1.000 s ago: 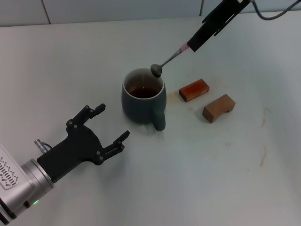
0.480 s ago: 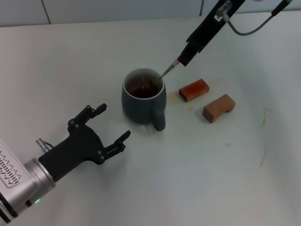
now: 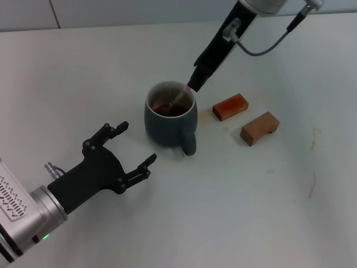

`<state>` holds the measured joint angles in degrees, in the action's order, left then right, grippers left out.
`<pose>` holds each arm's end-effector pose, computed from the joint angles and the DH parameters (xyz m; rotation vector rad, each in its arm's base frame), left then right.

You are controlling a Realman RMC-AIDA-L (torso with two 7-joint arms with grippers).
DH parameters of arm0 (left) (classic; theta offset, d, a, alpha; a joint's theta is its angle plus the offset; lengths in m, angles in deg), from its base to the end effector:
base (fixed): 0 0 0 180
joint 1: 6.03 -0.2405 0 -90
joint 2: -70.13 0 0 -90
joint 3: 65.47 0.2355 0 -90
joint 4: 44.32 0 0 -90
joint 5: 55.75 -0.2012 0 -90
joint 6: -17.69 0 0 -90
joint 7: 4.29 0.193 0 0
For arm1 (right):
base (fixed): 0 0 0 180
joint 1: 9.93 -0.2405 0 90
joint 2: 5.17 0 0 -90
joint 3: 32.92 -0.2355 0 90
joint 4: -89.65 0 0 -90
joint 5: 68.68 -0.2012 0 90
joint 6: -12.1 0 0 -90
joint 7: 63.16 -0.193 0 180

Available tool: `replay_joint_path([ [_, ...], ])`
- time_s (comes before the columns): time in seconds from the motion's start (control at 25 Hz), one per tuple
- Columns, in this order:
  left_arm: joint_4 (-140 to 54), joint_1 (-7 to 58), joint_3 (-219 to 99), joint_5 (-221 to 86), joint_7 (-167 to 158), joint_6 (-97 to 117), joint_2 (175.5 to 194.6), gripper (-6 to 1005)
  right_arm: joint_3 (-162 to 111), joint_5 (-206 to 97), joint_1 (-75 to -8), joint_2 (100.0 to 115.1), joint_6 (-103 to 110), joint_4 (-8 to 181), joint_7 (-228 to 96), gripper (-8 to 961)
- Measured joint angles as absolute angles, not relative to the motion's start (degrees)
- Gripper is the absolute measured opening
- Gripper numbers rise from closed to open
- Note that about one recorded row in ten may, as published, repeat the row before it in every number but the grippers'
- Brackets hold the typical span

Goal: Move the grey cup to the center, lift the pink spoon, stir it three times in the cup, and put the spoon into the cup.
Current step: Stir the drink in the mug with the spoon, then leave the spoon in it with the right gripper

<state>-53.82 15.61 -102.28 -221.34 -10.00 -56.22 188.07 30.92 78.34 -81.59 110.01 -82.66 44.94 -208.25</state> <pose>-0.2489 0.2798 -0.1042 -2.3209 -0.0581 -0.6841 0.0681 0.3966 -0.0428 -2.8110 0.8843 -0.5335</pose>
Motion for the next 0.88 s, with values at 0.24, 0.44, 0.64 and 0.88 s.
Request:
replay_joint_path([
  [0.24, -53.8, 15.6, -101.9, -221.3, -10.0, -56.2, 188.08, 847, 31.0, 81.9, -83.1, 110.56, -79.5, 46.3, -208.0, 185],
  [0.44, -53.8, 15.2, -101.8, -221.3, -9.9, -56.2, 188.08, 846, 30.6, 83.8, -83.1, 109.85, -79.3, 46.3, -208.2, 194],
  [0.64, -53.8, 15.1, -101.7, -221.3, -9.7, -56.3, 188.08, 846, 30.5, 83.8, -83.1, 109.73, -81.8, 46.3, -208.4, 203],
  [0.88, -53.9, 15.2, -101.6, -221.3, -9.5, -56.4, 188.15, 846, 30.5, 83.4, -84.6, 111.30, -82.2, 46.5, -208.1, 214],
])
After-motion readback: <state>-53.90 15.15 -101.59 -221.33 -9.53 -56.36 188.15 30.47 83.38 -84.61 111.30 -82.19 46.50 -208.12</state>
